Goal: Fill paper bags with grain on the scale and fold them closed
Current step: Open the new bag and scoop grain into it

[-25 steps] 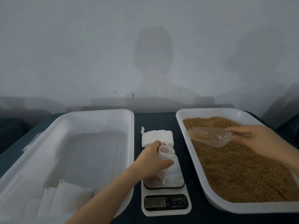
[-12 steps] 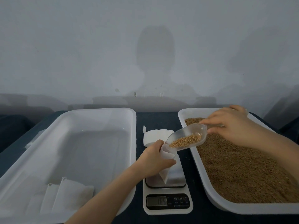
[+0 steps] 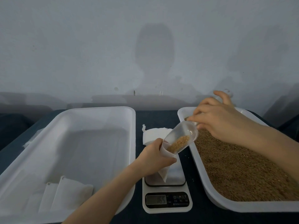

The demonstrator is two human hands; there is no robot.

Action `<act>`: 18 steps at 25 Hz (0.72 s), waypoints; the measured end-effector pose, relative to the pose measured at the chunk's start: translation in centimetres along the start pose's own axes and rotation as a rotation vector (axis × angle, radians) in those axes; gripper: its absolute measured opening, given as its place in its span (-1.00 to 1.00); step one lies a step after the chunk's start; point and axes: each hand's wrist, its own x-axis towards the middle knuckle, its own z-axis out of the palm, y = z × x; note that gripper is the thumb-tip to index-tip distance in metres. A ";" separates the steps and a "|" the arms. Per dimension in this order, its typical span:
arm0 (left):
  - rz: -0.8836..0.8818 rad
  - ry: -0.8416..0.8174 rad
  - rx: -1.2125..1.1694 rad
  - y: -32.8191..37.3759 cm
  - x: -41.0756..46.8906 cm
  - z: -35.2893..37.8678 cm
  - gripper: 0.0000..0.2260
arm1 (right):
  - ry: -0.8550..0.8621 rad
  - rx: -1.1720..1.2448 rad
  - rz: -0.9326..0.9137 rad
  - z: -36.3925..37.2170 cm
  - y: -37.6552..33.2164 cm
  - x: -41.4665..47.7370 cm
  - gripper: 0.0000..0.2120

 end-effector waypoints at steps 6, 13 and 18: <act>-0.033 0.027 0.036 0.2 0.2 0.0 -0.50 | 0.288 -0.326 -0.308 -0.1 -2.4 1.2 -0.70; -0.039 0.023 0.029 0.0 0.3 0.0 -0.52 | 0.311 -0.328 -0.298 -0.3 -1.9 0.2 -0.65; -0.022 0.027 0.005 -0.3 0.2 0.0 -0.56 | 0.317 -0.223 -0.013 -0.4 0.9 -1.1 -0.60</act>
